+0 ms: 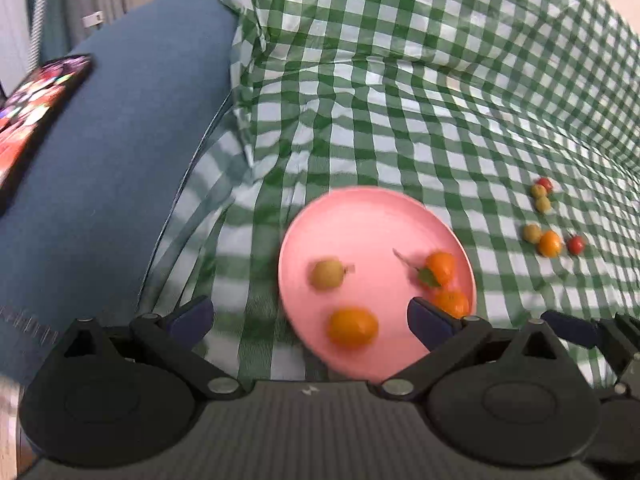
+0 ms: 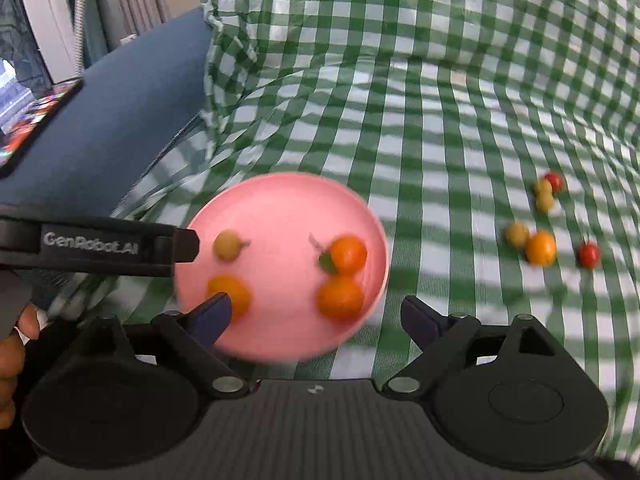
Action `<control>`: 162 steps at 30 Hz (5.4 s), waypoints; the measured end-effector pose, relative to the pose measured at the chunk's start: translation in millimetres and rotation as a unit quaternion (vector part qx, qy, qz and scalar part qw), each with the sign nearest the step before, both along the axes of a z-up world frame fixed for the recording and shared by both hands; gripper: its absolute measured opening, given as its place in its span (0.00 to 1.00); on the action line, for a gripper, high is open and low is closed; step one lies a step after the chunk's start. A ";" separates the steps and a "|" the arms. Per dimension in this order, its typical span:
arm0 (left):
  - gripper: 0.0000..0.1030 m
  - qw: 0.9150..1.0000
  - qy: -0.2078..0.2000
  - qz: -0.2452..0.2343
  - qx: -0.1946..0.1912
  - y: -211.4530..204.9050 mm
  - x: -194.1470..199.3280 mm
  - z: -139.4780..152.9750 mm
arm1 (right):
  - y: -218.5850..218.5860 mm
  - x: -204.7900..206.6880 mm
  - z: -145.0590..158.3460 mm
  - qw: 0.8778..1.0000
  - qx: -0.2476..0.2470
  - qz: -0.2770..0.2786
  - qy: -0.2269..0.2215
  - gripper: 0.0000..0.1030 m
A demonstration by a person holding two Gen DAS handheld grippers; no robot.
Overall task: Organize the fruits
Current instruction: 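Raise both tools away from the plate, then lower the right tool to an orange mandarin while the left lowers to a yellow fruit, then close the right gripper on the mandarin while the left closes on the yellow fruit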
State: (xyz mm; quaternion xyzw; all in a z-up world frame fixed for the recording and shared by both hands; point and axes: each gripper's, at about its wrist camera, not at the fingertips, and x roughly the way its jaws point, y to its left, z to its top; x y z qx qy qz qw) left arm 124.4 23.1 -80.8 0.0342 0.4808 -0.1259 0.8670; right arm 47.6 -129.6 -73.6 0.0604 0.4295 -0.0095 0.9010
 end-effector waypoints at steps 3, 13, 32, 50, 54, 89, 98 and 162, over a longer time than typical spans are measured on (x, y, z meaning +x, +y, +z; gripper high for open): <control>1.00 1.000 -0.008 0.011 -0.006 13.5 -35.5 12.9 | 4.5 -30.1 14.5 1.000 -0.003 -0.016 -0.011 0.96; 1.00 0.997 -0.074 0.027 -0.012 30.7 -110.6 56.1 | 23.5 -114.1 64.9 0.989 -0.080 0.000 -0.121 0.99; 1.00 0.989 -0.141 0.050 0.001 34.4 -202.5 93.3 | 13.1 -199.9 99.5 0.982 -0.054 -0.025 -0.182 0.99; 1.00 0.990 -0.131 0.047 -0.004 37.5 -198.6 90.8 | 14.4 -198.7 97.5 0.983 -0.050 -0.029 -0.176 0.99; 1.00 0.991 -0.128 0.048 -0.006 37.4 -195.5 89.2 | 16.0 -194.9 94.9 0.983 -0.049 -0.031 -0.171 0.99; 1.00 0.994 -0.091 0.015 0.056 -0.7 -168.0 70.3 | -10.7 -177.3 72.9 0.983 -0.017 -0.064 -0.171 0.99; 1.00 0.997 -0.053 -0.023 0.051 -52.4 -122.0 62.5 | -76.7 -160.5 53.8 0.971 0.006 -0.168 -0.168 0.99; 1.00 0.969 0.120 -0.214 0.035 -340.5 79.1 -104.9 | -291.1 17.1 -108.7 0.947 -0.022 -0.319 -0.041 0.38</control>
